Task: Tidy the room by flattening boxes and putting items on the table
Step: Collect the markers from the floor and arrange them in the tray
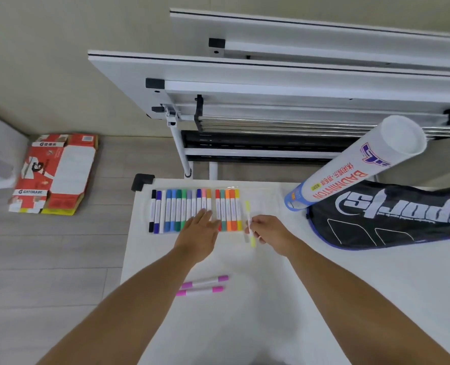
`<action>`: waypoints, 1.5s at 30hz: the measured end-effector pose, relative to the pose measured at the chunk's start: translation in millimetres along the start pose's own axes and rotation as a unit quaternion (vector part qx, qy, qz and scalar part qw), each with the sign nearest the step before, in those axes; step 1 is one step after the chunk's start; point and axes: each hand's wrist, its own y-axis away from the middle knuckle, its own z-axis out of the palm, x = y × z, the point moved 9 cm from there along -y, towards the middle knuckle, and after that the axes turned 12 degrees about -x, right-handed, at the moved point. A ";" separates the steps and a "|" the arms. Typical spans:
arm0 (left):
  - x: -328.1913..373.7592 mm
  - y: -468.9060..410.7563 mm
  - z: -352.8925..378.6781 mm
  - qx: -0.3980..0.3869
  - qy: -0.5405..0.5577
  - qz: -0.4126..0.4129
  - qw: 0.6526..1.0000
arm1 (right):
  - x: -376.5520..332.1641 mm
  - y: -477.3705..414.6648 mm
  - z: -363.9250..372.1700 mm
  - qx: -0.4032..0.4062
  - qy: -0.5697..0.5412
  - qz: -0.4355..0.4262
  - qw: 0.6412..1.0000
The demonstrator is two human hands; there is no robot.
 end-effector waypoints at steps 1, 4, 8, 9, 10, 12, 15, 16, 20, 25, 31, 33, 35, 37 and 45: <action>-0.4 -5.1 0.3 -0.004 0.000 -0.006 1.000 | 0.3 -2.7 -3.1 0.002 -0.003 0.005 1.000; -5.3 -17.7 5.2 -0.027 0.001 -0.025 0.999 | 1.4 -13.3 -12.0 0.014 -0.008 0.024 1.000; -5.4 -23.8 9.4 -0.032 0.009 -0.033 0.999 | -1.2 -26.4 -18.6 0.026 0.038 0.006 0.999; -4.9 -23.4 9.5 -0.030 0.009 -0.033 0.999 | -4.0 -28.2 -18.7 0.030 0.061 -0.002 0.998; -4.7 -22.9 9.7 -0.028 0.009 -0.033 0.999 | -7.3 -29.3 -19.1 0.036 0.085 -0.008 0.996; -5.6 -22.5 10.0 -0.029 0.011 -0.033 0.999 | -14.6 -33.3 -21.0 0.059 0.124 -0.020 0.990; -5.7 -22.7 10.1 -0.028 0.006 -0.033 0.999 | -21.9 -38.0 -22.2 0.093 0.160 -0.017 0.983; -5.9 -22.7 10.9 -0.029 0.004 -0.034 0.999 | -23.2 -40.0 -22.0 0.104 0.163 -0.015 0.981; -6.7 -23.9 12.2 -0.034 -0.007 -0.027 0.999 | -27.2 -46.1 -21.1 0.129 0.166 0.008 0.978; -6.4 -23.7 11.7 -0.035 -0.005 -0.023 0.999 | -29.8 -51.8 -16.3 0.131 0.198 0.035 0.971; -6.0 -22.2 12.2 -0.032 -0.001 -0.027 0.999 | -26.9 -54.7 -12.3 0.145 0.213 0.064 0.964; -6.5 -21.7 11.3 -0.032 0.004 -0.027 0.999 | -27.7 -55.0 -12.1 0.149 0.209 0.058 0.965; -6.5 -21.1 11.3 -0.032 0.005 -0.029 0.999 | -30.5 -55.1 -10.8 0.149 0.208 0.049 0.965; -6.2 -21.0 11.2 -0.032 0.008 -0.030 0.999 | -32.1 -56.0 -9.4 0.147 0.211 0.045 0.965; -7.0 -20.7 12.0 -0.040 0.010 -0.024 0.999 | -26.5 -64.1 -14.1 0.137 0.163 0.057 0.975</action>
